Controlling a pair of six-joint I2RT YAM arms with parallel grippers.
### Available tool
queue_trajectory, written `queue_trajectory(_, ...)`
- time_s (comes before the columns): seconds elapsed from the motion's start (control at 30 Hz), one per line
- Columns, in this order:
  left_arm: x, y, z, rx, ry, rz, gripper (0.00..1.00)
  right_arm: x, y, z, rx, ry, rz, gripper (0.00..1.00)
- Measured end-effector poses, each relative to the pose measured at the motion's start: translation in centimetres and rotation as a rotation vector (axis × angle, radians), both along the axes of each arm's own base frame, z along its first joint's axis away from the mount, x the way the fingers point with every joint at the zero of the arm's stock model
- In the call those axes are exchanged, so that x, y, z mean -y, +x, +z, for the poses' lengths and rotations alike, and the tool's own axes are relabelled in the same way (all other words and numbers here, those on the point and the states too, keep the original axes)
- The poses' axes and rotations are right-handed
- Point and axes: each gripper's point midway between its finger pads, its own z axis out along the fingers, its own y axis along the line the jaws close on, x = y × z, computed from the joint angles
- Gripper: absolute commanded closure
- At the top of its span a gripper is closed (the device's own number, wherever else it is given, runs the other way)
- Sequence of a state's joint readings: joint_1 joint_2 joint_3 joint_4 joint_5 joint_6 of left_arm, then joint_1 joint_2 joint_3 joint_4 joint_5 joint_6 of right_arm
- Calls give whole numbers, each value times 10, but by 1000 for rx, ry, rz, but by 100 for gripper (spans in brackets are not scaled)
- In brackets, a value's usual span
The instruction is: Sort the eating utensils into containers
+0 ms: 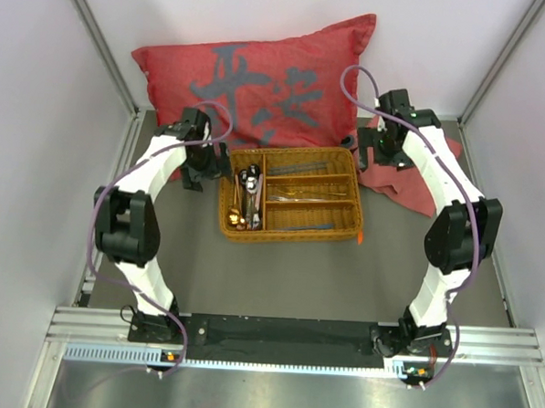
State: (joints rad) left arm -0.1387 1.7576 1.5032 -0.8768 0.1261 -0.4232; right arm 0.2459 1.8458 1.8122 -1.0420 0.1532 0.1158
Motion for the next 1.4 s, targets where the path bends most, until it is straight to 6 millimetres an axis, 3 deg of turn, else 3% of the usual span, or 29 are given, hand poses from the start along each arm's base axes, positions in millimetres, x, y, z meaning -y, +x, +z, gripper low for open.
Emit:
queue_trajectory(0.2, -7, -5, -38, -130, 62, -59, 2, -15, -13, -22, -100, 95, -13, 1)
queue_trajectory(0.37, -28, -13, -55, -198, 116, -50, 2, -24, -24, -38, -171, 147, -42, 1)
queue_trajectory(0.63, -61, -17, -61, -229, 47, 30, 2, -31, -36, -54, -248, 193, -87, 2)
queue_trajectory(0.87, -92, -27, -60, -240, 35, 100, 2, -35, -40, -60, -270, 218, -114, 21)
queue_trajectory(1.07, -93, -28, -46, -200, 23, 88, 2, -37, -44, -82, -326, 218, -134, 34)
queue_trajectory(1.27, -80, -17, 6, -52, -39, 65, 2, -34, -46, -122, -423, 175, -153, 44)
queue_trajectory(1.4, -71, -26, 27, -1, -76, 60, 2, -33, -46, -144, -474, 139, -162, 54)
